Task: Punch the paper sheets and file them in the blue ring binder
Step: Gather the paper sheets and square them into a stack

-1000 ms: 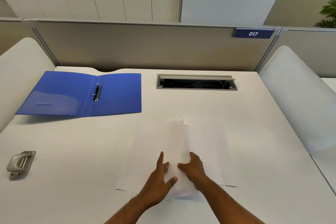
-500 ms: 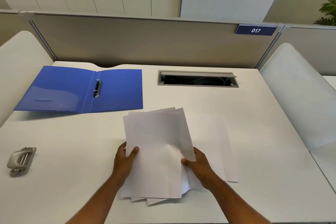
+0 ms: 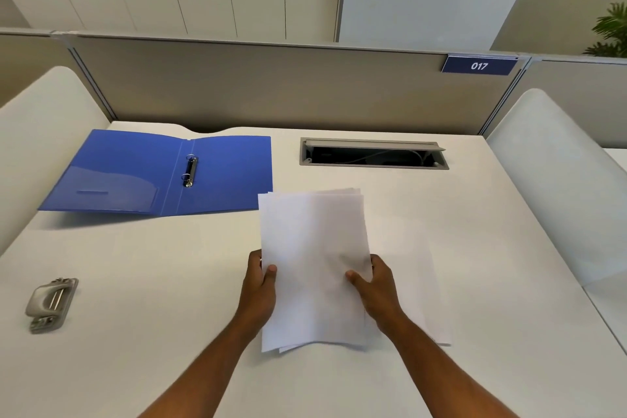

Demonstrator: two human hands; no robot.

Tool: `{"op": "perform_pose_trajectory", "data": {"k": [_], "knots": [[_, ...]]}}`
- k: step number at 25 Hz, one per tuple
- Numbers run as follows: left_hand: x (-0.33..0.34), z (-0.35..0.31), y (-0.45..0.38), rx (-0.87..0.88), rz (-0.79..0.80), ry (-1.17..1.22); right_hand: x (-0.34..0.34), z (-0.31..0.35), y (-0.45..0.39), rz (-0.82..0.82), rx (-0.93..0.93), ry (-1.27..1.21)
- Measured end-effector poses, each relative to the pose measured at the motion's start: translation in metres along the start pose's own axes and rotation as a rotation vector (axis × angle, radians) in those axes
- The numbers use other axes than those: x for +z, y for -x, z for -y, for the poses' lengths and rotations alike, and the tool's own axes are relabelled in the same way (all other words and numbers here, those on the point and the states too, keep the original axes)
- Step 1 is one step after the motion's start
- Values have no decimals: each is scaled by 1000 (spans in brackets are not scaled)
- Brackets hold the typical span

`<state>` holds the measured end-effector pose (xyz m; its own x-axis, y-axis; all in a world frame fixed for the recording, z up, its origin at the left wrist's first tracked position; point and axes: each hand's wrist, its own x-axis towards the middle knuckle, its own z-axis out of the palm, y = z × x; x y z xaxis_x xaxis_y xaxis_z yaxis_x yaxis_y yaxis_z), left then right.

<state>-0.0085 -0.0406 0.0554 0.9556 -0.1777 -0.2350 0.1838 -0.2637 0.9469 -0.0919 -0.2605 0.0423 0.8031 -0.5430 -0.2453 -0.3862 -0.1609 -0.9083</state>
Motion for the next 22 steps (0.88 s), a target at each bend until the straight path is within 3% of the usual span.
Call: {"op": "perform_pose_trajectory", "data": {"k": [8, 12, 15, 19, 22], "knots": [[-30, -58, 9, 439, -70, 100, 0, 57, 15, -113, -277, -230], [-29, -42, 13, 367, -43, 95, 15, 54, 21, -115, -270, -204], [-24, -40, 21, 356, -120, 100, 23, 57, 29, -151, -273, -176], [-30, -67, 28, 471, -253, 207, 15, 90, 37, -236, -440, -236], [-28, -74, 27, 542, -255, 235, 17, 104, 35, -243, -502, -212]]}}
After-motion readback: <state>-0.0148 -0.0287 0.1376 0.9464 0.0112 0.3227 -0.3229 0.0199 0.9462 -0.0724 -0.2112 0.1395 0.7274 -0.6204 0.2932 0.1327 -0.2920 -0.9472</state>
